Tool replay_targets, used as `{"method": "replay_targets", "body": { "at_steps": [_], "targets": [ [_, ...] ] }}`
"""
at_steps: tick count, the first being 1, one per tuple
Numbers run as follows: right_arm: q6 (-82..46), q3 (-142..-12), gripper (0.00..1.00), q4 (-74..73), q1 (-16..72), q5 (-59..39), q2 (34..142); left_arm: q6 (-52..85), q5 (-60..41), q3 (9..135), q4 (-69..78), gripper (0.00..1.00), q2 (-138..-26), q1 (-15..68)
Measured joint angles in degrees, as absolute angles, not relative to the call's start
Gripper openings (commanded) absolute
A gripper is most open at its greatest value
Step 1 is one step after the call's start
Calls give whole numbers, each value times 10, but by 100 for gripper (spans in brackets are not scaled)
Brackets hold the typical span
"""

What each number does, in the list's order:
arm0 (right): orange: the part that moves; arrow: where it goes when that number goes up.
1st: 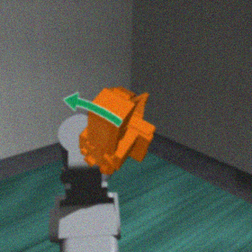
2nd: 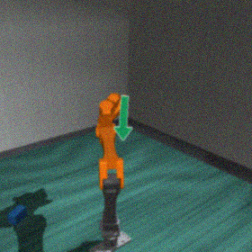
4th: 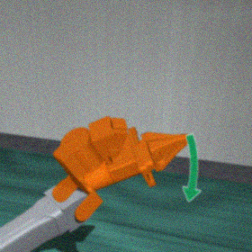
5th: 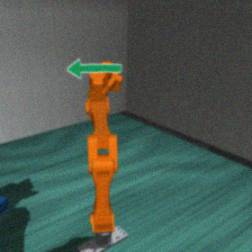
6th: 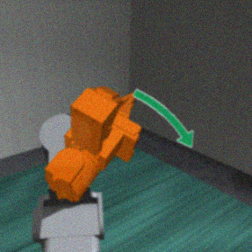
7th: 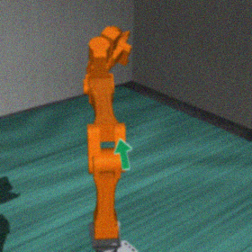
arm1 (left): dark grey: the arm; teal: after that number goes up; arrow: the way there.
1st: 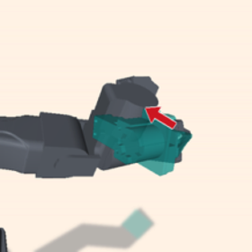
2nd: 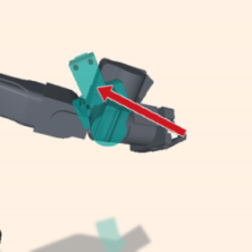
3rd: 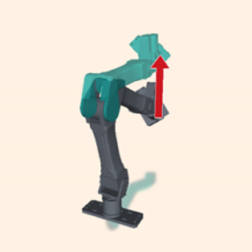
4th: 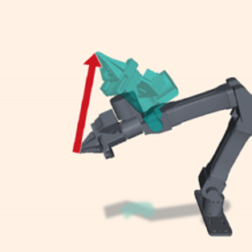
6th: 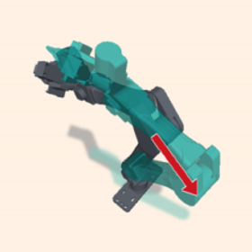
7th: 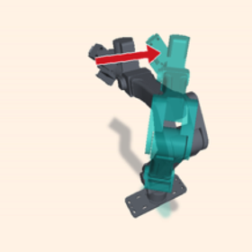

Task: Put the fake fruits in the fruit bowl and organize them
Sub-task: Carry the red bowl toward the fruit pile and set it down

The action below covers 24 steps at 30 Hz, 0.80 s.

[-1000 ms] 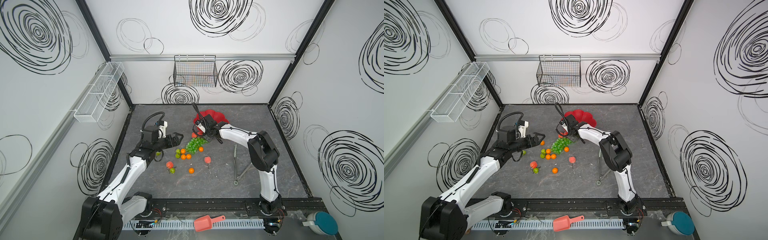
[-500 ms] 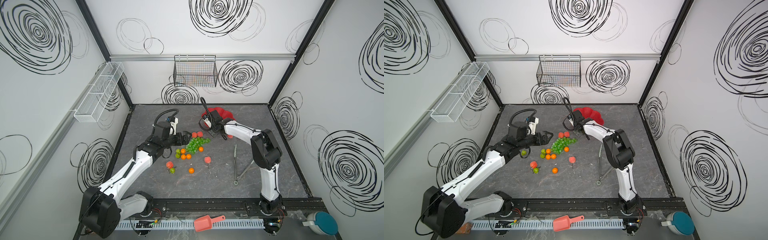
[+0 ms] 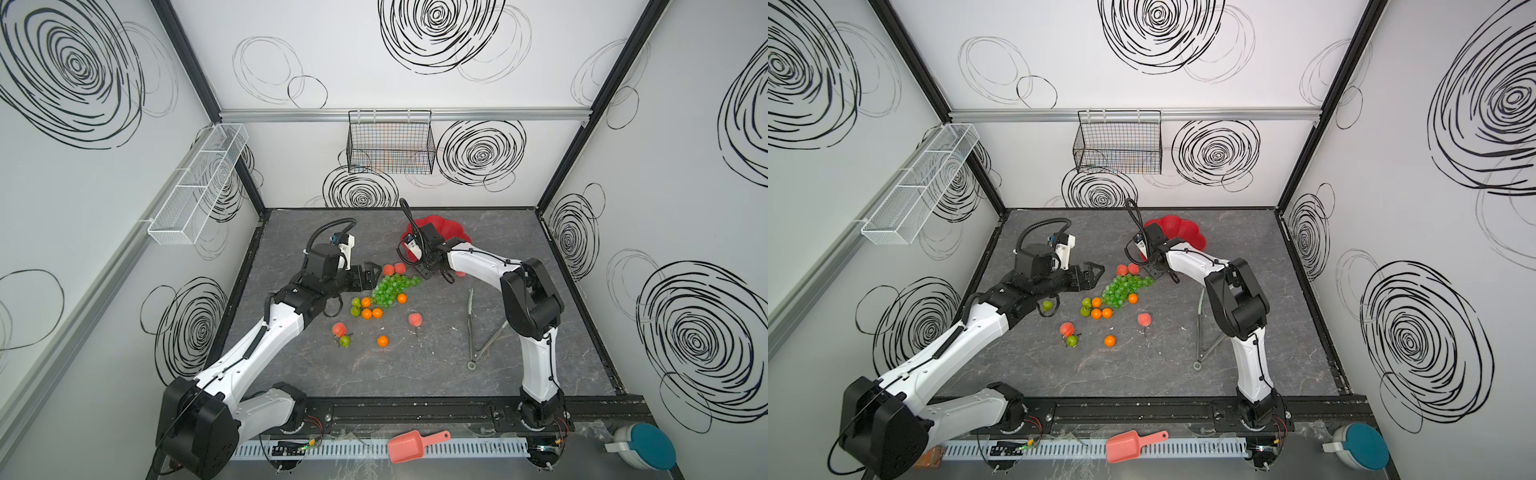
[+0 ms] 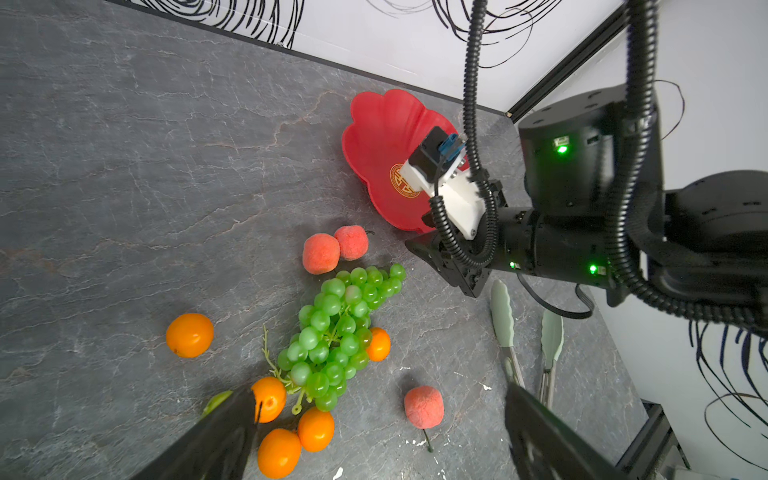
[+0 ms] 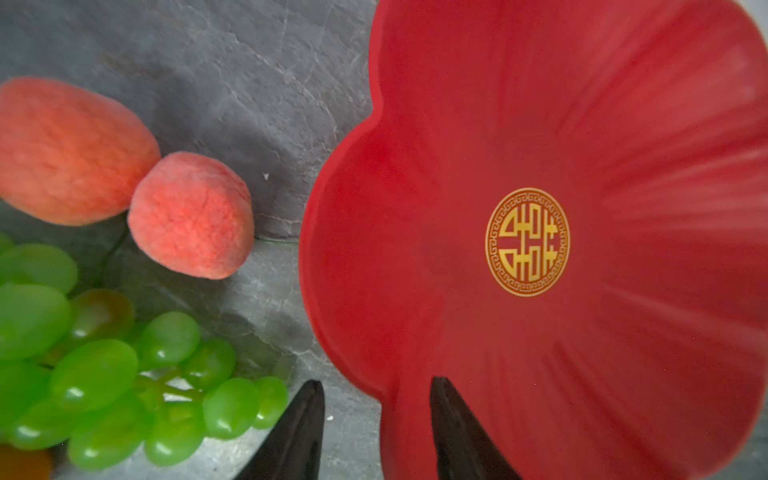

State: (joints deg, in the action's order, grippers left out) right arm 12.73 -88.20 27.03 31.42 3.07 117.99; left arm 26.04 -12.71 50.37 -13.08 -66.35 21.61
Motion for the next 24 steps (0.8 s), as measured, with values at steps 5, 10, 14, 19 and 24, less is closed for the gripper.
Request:
{"method": "replay_targets", "body": {
  "at_steps": [5, 10, 14, 19, 24],
  "targets": [
    [89, -862, 57, 260, 310, 20, 1124, 259, -93, 504, -167, 96, -654, 229],
    [20, -815, 54, 226, 309, 18, 1031, 259, -67, 500, -196, 96, -612, 251],
    [-37, -753, 52, 197, 317, 19, 976, 268, -52, 476, -209, 96, -570, 254],
    [-100, -708, 53, 190, 360, 16, 965, 279, -58, 443, -230, 96, -547, 242],
    [-115, -693, 54, 181, 437, 16, 965, 291, -120, 406, -236, 96, -517, 143]
  ]
}}
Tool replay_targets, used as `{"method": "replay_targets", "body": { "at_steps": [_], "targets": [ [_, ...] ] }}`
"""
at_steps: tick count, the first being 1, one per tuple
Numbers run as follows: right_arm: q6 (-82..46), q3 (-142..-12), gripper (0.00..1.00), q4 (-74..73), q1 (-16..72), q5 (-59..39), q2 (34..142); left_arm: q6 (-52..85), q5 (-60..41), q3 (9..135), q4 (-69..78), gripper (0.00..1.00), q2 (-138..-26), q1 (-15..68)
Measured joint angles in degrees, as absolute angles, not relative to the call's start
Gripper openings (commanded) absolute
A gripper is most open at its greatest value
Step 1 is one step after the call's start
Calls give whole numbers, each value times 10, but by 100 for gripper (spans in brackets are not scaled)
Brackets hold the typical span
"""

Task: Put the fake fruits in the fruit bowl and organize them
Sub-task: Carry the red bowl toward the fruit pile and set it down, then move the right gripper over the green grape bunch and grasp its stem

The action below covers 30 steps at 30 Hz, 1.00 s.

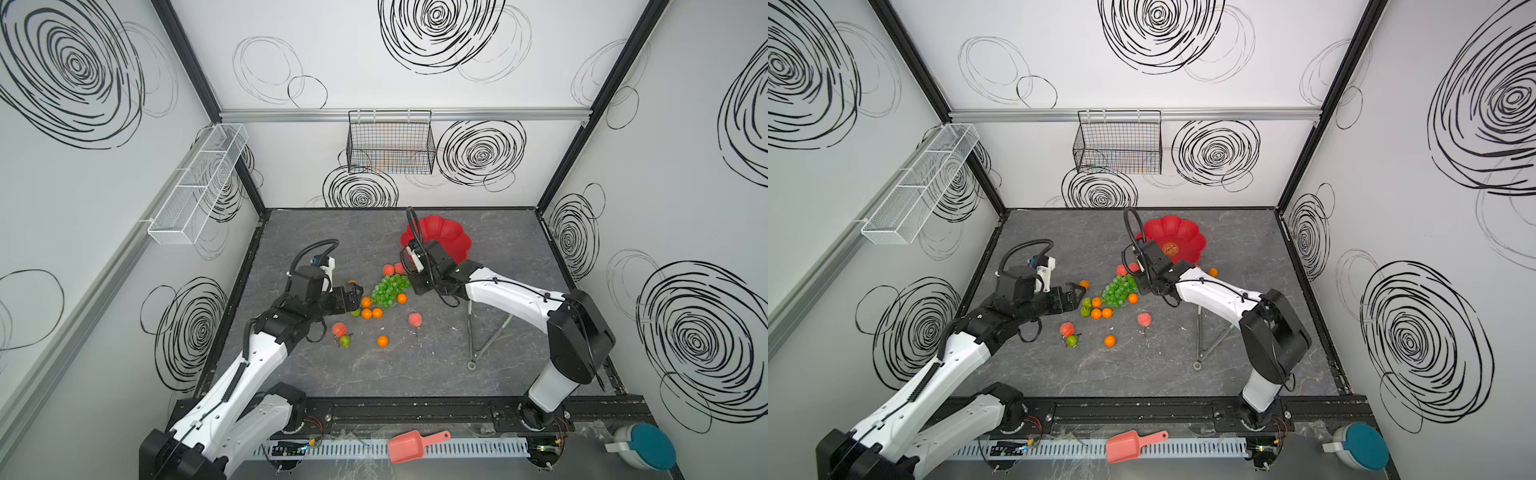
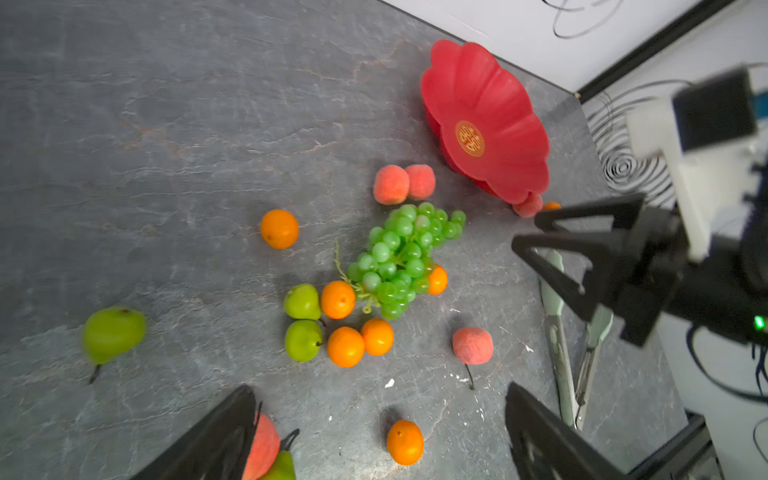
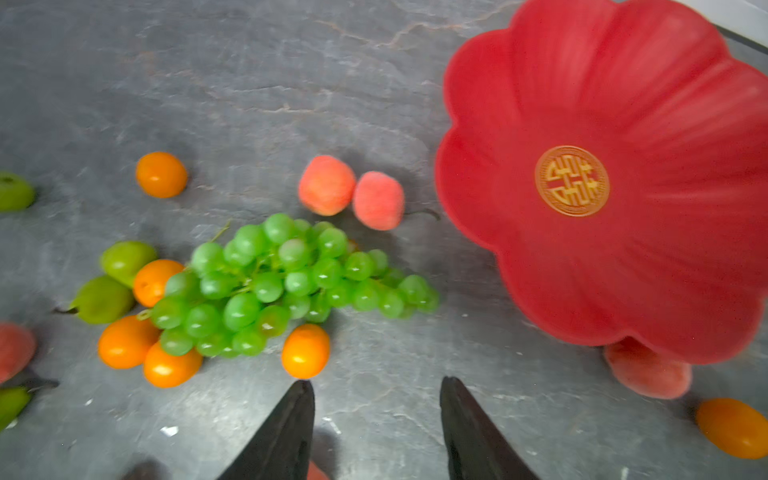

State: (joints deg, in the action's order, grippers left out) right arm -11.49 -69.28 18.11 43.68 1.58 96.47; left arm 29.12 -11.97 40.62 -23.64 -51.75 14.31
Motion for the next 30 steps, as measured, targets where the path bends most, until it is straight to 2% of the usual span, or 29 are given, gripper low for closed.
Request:
{"method": "replay_targets", "body": {
  "at_steps": [6, 14, 19, 24, 30],
  "targets": [
    [-74, -693, 60, 110, 512, 10, 965, 300, -210, 382, -236, 96, -494, 8],
    [29, -685, 60, 11, 517, -47, 982, 325, -271, 368, -219, 96, -488, -59],
    [87, -794, 55, 81, 512, -76, 1071, 354, -308, 333, -186, 96, -489, -96],
    [141, -884, 55, 164, 513, -89, 1138, 371, -334, 316, -165, 96, -492, -114],
    [215, -941, 45, 254, 520, -84, 1181, 387, -350, 306, -147, 96, -492, -140]
  ]
}}
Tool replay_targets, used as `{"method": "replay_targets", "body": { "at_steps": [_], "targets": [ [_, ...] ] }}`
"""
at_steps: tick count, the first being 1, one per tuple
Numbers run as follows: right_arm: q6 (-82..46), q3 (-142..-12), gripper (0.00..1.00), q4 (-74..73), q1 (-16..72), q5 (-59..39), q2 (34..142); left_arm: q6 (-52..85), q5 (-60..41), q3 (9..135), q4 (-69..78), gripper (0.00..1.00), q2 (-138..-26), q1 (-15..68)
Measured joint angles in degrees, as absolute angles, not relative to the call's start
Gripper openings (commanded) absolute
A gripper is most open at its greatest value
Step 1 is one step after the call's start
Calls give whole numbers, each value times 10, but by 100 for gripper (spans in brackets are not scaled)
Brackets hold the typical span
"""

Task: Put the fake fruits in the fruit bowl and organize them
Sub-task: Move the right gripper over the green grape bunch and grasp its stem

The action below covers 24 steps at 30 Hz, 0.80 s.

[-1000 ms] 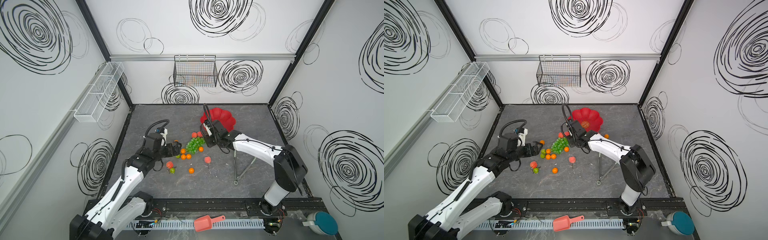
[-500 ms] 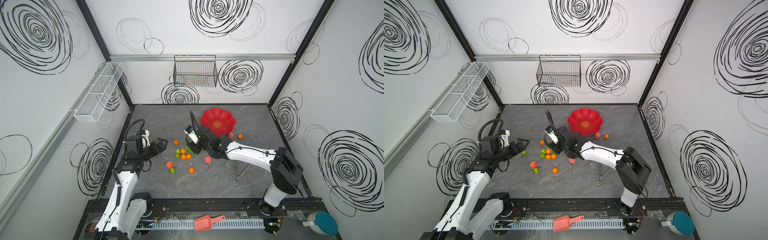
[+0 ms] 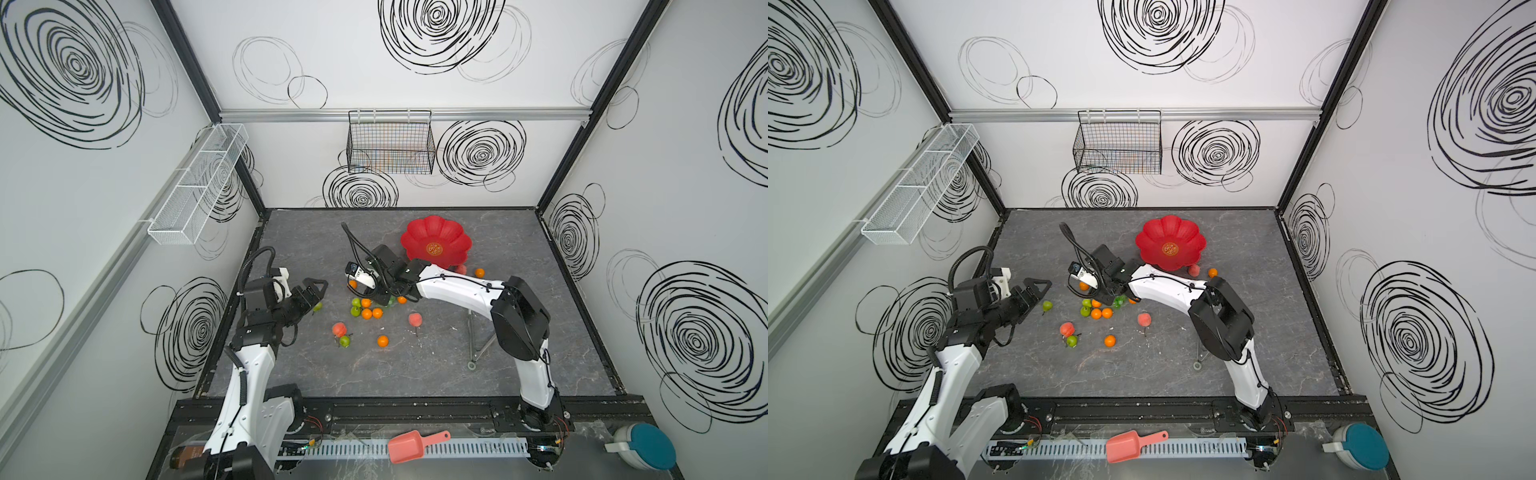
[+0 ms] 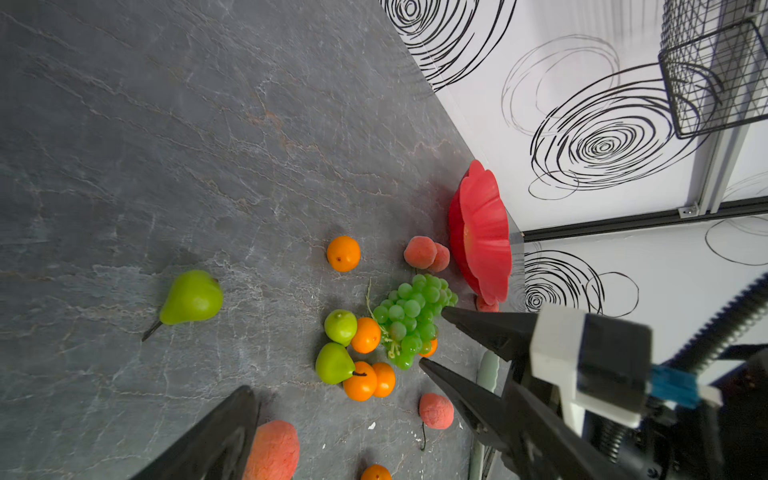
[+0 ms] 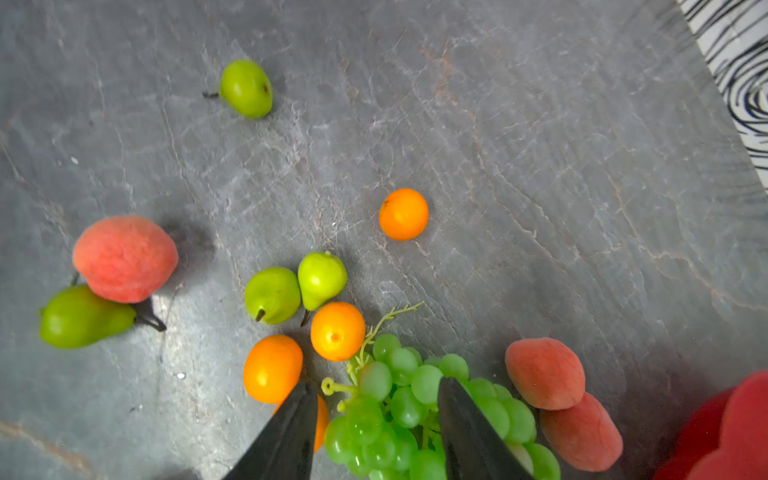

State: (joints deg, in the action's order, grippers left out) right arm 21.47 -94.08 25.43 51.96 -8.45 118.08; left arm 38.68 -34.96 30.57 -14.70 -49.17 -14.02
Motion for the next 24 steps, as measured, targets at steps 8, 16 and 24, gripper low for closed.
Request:
{"method": "replay_targets", "body": {
  "at_steps": [8, 16, 24],
  "targets": [
    [285, -1013, 43, 333, 550, -39, 1243, 399, -357, 301, -144, 96, -492, -150],
    [304, -1028, 44, 362, 558, -6, 1258, 410, -363, 296, -134, 96, -492, -163],
    [309, -1034, 43, 366, 558, 16, 1263, 413, -370, 295, -131, 96, -492, -163]
  ]
}}
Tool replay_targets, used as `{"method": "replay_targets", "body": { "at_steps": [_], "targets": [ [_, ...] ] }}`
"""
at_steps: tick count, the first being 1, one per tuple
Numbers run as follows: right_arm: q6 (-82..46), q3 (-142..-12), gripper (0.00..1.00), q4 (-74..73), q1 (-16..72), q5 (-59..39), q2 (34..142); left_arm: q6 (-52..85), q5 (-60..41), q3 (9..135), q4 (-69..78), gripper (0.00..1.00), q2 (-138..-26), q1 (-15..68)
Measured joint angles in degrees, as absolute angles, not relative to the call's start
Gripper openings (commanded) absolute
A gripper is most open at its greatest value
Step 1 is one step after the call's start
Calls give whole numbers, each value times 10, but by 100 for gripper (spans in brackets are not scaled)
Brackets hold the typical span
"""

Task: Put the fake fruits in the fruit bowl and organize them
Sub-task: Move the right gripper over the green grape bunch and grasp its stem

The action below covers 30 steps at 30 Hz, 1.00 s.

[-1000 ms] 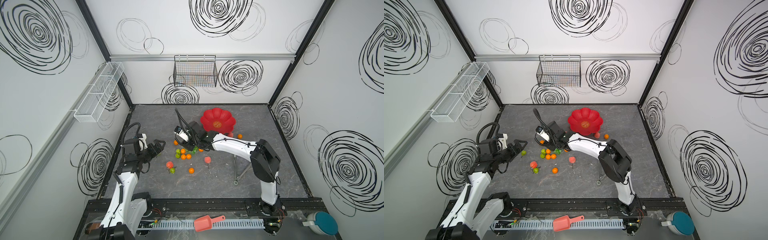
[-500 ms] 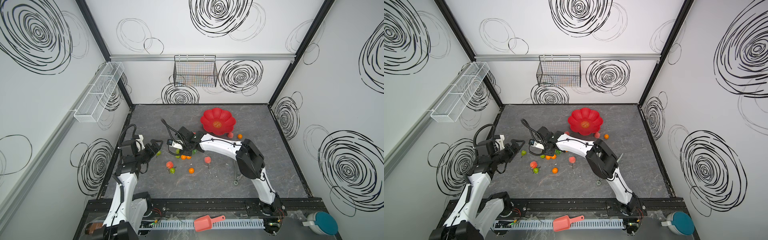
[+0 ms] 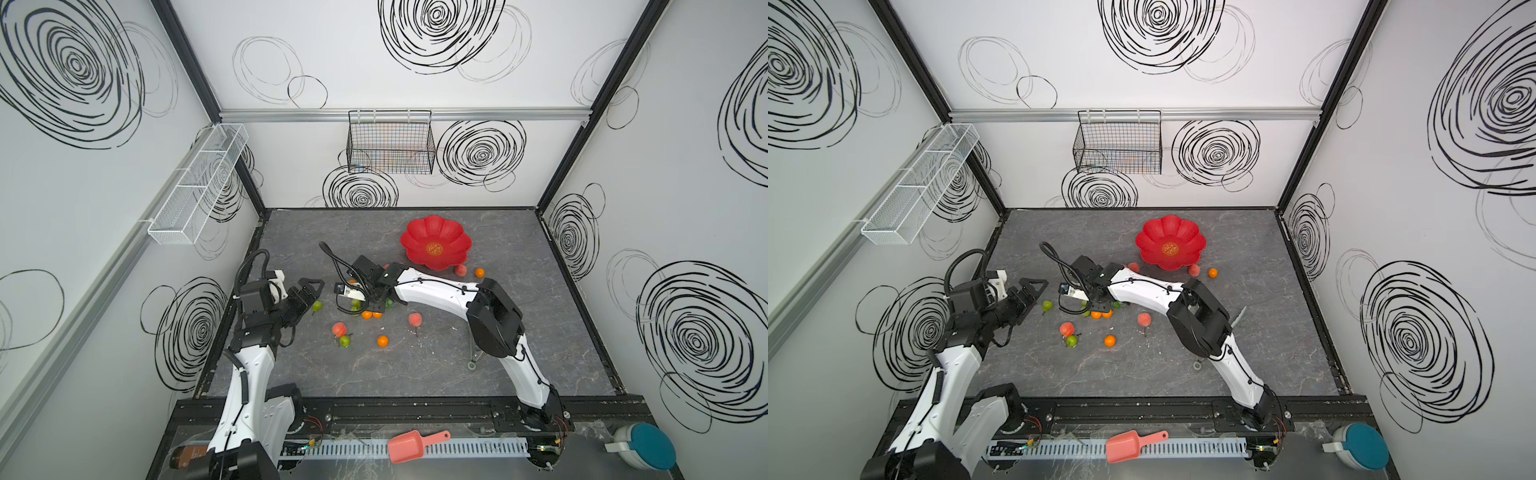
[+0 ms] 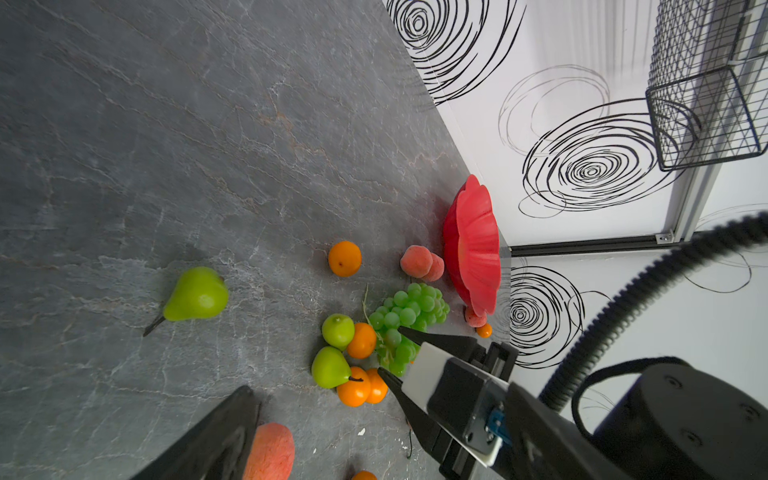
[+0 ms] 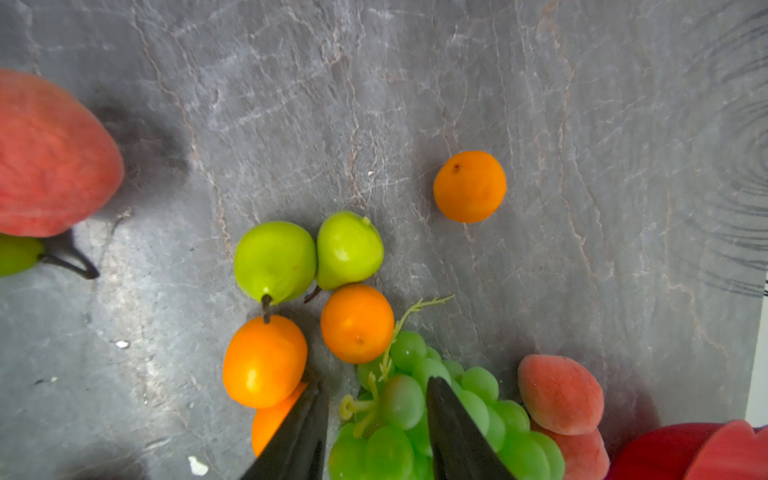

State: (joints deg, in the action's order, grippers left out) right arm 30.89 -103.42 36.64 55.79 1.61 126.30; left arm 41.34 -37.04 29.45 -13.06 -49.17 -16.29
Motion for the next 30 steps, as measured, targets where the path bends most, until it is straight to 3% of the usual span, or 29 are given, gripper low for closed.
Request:
{"method": "replay_targets", "body": {
  "at_steps": [18, 30],
  "targets": [
    [317, -1043, 30, 375, 559, 20, 1284, 414, -375, 294, -121, 96, -495, -160],
    [320, -1043, 10, 375, 559, 30, 1284, 414, -375, 294, -120, 96, -500, -155]
  ]
}}
